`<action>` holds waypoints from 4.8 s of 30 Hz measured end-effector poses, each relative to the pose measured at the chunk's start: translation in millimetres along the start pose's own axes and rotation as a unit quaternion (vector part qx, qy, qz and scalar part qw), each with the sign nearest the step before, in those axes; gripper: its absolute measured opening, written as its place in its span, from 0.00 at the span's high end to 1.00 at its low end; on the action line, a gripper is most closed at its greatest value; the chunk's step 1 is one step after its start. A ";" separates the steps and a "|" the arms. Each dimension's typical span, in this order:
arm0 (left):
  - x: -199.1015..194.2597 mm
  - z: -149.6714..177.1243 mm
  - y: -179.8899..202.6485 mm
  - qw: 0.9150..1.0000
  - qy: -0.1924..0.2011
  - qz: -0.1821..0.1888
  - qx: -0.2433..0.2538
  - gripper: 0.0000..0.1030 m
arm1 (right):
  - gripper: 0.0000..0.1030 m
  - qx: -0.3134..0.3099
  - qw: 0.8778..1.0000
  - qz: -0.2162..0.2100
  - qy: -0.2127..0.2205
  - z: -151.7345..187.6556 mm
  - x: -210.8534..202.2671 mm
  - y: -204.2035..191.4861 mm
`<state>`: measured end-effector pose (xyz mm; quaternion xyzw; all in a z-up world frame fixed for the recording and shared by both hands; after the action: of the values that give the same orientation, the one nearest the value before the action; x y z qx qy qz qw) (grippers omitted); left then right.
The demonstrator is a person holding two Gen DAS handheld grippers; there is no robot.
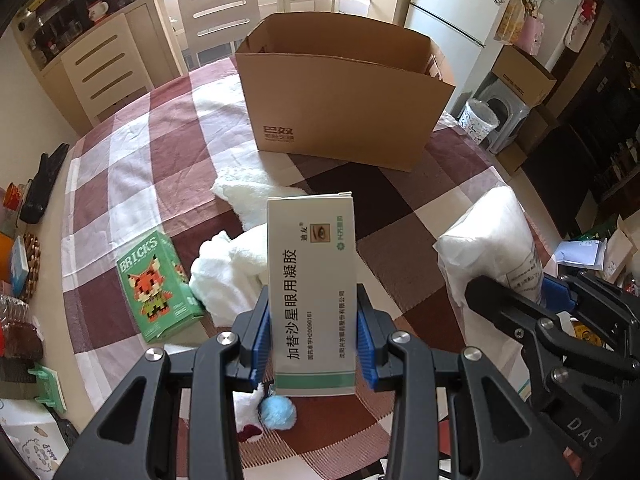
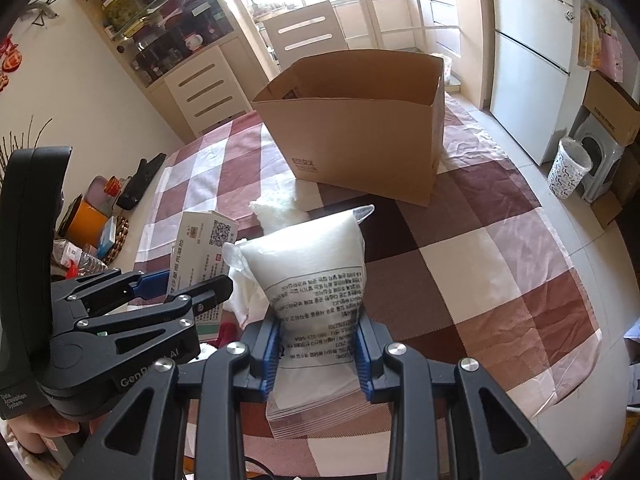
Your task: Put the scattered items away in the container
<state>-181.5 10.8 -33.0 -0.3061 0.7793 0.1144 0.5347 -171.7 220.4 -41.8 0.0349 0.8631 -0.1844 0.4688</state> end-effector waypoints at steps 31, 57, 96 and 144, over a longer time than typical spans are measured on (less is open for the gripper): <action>35.6 -76.7 5.9 1.000 -0.004 -0.008 0.010 0.64 | 0.69 -0.010 1.000 0.002 -0.013 -65.1 37.4 29.6; 30.6 -167.2 23.3 0.998 0.004 0.039 0.047 0.64 | 0.69 -0.013 1.000 0.007 0.021 -135.8 33.6 47.3; 145.1 -273.3 -7.1 0.995 -0.067 0.059 -0.041 0.64 | 0.68 0.022 0.997 0.060 -0.033 -217.0 160.6 92.4; 36.4 -247.7 -14.0 0.999 0.003 0.027 -0.040 0.40 | 0.46 0.001 1.000 0.016 -0.018 -208.2 85.6 70.6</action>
<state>-371.0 -138.4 35.8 -0.3059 0.7836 0.1590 0.5168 -368.8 349.4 -29.9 0.0460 0.8535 -0.1785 0.4874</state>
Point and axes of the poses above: each gripper's, at about its wrist camera, not at the fingertips, and x roughly the way its jaws point, y to its right, z to its underside, the point moved 5 cm from there along x, roughly the way its jaws point, and after that the axes turned 6 degrees about -x, right-handed, at the moved point
